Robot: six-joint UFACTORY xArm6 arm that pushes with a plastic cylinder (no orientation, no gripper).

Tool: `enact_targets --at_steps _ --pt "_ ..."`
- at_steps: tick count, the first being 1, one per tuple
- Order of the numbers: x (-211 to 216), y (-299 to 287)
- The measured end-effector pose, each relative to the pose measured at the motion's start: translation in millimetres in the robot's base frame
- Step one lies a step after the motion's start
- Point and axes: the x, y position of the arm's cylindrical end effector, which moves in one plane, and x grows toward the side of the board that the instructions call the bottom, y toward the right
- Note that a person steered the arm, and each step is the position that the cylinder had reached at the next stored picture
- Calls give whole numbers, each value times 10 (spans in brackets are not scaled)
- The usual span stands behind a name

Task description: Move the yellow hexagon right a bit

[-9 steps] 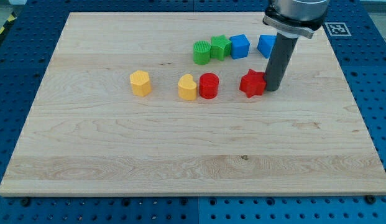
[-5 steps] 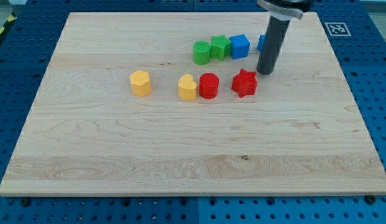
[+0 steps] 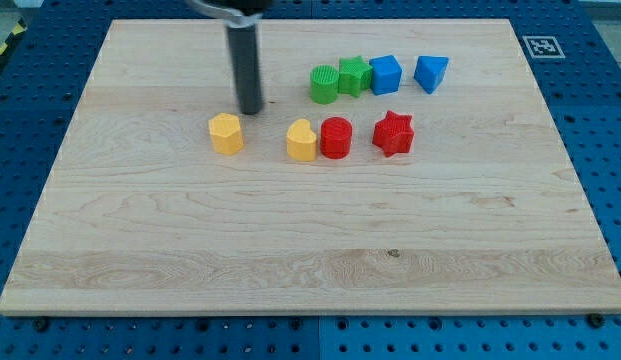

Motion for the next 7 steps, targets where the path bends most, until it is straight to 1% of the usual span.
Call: enact_targets --at_steps 1,2,3,5,7 --pt "65 -287" --pt "376 -497" --pt "467 -639" --pt "460 -639" --pt "460 -407"
